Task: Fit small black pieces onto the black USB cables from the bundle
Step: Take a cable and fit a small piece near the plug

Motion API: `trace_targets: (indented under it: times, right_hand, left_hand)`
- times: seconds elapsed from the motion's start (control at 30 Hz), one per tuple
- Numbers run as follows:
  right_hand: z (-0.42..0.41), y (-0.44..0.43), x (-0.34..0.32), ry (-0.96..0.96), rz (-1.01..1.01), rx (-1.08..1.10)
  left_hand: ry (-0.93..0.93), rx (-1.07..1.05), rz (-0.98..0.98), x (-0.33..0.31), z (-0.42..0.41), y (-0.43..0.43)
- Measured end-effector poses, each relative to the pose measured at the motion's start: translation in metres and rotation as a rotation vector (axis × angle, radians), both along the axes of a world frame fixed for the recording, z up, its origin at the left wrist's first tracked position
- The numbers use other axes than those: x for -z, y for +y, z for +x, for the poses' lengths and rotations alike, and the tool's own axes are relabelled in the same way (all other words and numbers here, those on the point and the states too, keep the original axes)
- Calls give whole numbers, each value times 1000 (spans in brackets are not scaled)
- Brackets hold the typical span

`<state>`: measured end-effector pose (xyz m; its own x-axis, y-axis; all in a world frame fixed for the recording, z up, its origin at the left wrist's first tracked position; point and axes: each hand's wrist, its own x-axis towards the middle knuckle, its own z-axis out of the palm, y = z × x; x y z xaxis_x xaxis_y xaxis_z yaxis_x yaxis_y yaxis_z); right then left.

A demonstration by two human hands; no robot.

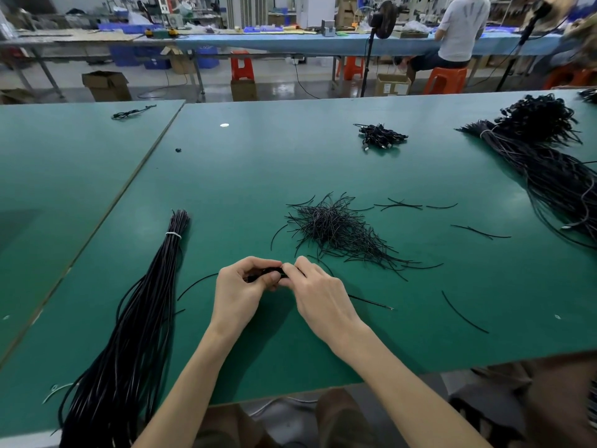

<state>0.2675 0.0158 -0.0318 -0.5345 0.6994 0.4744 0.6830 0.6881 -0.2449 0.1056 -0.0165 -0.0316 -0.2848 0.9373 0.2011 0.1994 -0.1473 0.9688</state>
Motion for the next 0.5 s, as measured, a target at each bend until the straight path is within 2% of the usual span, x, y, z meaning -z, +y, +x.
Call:
trace_targets:
  times: [0.33,0.5]
  right_hand:
    - [2,3,2,29,-71,-10]
    - [5,3,2,65,-82,15]
  left_hand:
    - [-23,67,-53,-1,1,-1]
    - [144,192,-127,-12,-5,5]
